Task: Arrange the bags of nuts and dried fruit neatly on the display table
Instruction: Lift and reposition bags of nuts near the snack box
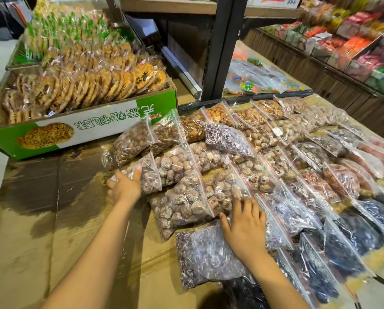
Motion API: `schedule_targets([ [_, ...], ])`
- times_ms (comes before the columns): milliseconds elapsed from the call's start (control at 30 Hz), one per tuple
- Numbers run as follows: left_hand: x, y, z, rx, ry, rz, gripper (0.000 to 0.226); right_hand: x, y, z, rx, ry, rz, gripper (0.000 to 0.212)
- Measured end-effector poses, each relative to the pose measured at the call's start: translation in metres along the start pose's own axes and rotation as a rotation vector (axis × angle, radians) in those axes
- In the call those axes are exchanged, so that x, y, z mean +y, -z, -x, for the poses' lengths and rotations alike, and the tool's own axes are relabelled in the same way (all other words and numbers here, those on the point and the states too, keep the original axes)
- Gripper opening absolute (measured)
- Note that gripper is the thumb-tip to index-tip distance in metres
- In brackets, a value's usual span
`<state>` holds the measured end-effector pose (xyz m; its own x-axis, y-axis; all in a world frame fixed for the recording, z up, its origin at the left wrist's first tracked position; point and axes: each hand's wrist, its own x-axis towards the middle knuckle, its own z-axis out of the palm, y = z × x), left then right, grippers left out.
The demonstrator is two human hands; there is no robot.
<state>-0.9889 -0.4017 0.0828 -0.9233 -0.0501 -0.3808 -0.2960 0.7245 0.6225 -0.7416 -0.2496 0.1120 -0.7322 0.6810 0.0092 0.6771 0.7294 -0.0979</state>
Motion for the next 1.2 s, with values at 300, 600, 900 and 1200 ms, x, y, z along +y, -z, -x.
schedule_targets([
  [300, 0.017, -0.005, 0.075, -0.030, -0.346, -0.030, 0.094, 0.019, 0.016, 0.002, -0.170, 0.118, -0.115, 0.065],
  [600, 0.099, -0.031, 0.125, -0.123, -0.683, -0.089, 0.098, 0.074, 0.062, -0.013, -0.103, 0.225, -0.515, 0.049],
  [900, 0.197, -0.097, 0.095, -0.223, -0.482, 0.079, 0.091, 0.155, 0.067, -0.137, -0.169, 0.054, -0.685, 0.046],
  [1200, 0.234, -0.136, 0.058, -0.124, -0.165, 0.015, 0.077, 0.195, 0.048, -0.175, -0.193, 0.174, -0.633, 0.048],
])
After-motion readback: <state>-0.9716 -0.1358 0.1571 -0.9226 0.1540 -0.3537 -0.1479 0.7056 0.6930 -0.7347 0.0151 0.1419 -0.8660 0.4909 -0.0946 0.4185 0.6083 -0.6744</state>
